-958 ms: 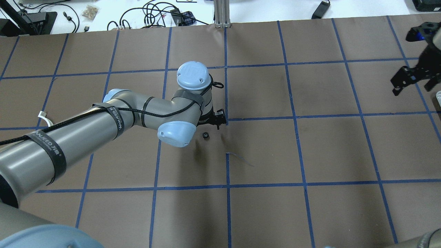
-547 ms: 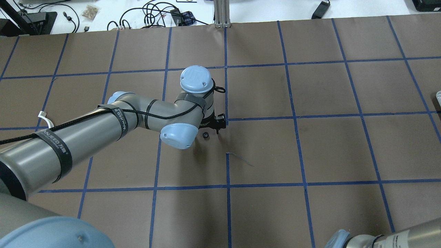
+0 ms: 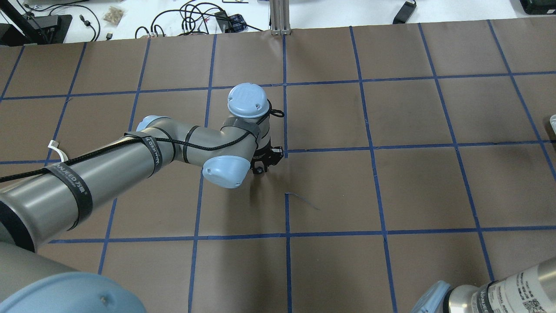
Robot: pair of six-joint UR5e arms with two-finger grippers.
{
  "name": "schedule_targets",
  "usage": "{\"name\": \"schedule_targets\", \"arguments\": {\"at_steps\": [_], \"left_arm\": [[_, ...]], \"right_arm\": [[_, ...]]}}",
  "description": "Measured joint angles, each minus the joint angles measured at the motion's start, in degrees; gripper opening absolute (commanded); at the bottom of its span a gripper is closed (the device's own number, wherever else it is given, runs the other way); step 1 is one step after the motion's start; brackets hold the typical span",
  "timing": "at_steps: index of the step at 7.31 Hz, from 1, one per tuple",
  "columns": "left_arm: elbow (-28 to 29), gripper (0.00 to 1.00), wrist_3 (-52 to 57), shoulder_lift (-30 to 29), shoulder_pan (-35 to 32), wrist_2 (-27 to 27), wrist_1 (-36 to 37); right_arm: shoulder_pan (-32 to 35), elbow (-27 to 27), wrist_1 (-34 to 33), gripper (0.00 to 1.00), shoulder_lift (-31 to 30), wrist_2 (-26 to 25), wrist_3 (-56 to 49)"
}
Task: Place bearing gear from tray to pile
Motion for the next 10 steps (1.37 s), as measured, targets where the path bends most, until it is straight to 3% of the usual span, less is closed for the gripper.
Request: {"name": "schedule_targets", "arguments": {"at_steps": [1,4,5,10], "left_arm": [[0.60,0.00,-0.11,0.50,0.21,0.08,-0.10],[2.33,0.00,4.29,3.24,5.85,0.32,-1.09],[1.51,0.00,9.45,4.74,9.12,0.45,-2.04],[-11.23,0.00,42.96,14.24,30.75,2.33,-3.70]], "right_arm": [[-0.55,-0.52,-2.15,0.94,2.04,0.12,-0.16],[-1.08,-1.35,-3.53,0.71,5.25,0.17,0.17],[-1.13,-1.35,-3.55,0.70,5.80,0.24,0.50],[-1.43,-1.32,-3.65,0.64,7.42,-0.02,0.99]]}}
